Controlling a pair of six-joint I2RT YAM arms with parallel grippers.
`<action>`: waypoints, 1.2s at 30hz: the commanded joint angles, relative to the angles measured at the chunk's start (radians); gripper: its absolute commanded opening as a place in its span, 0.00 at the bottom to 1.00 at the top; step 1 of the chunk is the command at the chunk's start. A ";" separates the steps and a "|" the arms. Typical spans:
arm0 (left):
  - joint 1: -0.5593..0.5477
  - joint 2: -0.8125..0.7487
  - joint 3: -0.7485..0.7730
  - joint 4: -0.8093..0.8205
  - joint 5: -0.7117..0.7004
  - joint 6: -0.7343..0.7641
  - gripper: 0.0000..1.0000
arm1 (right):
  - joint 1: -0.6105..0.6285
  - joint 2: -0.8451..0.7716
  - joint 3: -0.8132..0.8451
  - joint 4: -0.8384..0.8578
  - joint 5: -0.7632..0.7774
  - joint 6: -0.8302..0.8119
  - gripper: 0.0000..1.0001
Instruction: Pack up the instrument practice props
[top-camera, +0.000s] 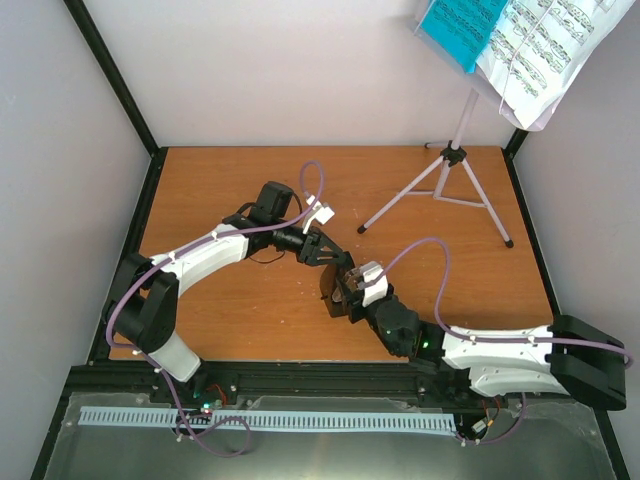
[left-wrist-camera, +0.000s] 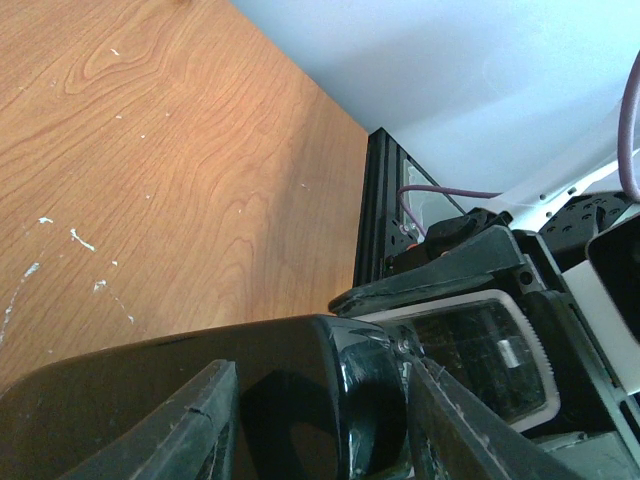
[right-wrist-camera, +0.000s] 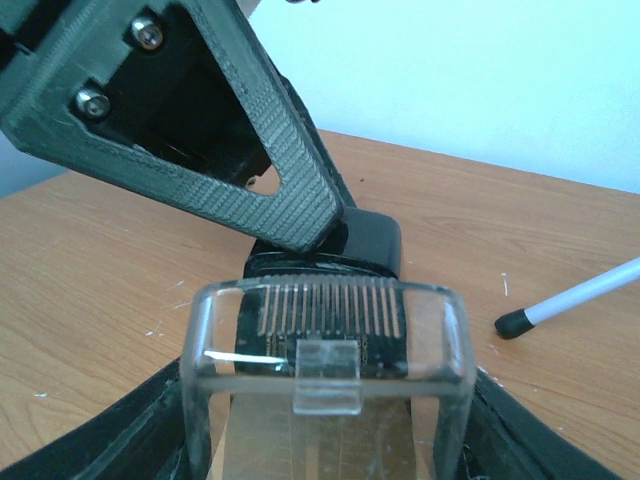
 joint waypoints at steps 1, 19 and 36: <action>-0.005 0.009 -0.004 -0.002 -0.023 0.034 0.47 | 0.018 0.051 -0.012 0.098 0.007 0.055 0.54; -0.005 -0.003 -0.001 -0.008 -0.041 0.039 0.46 | 0.074 -0.039 -0.012 0.005 0.080 0.036 0.54; -0.005 -0.008 -0.003 -0.005 -0.038 0.034 0.46 | 0.104 0.078 -0.043 0.149 0.146 0.049 0.53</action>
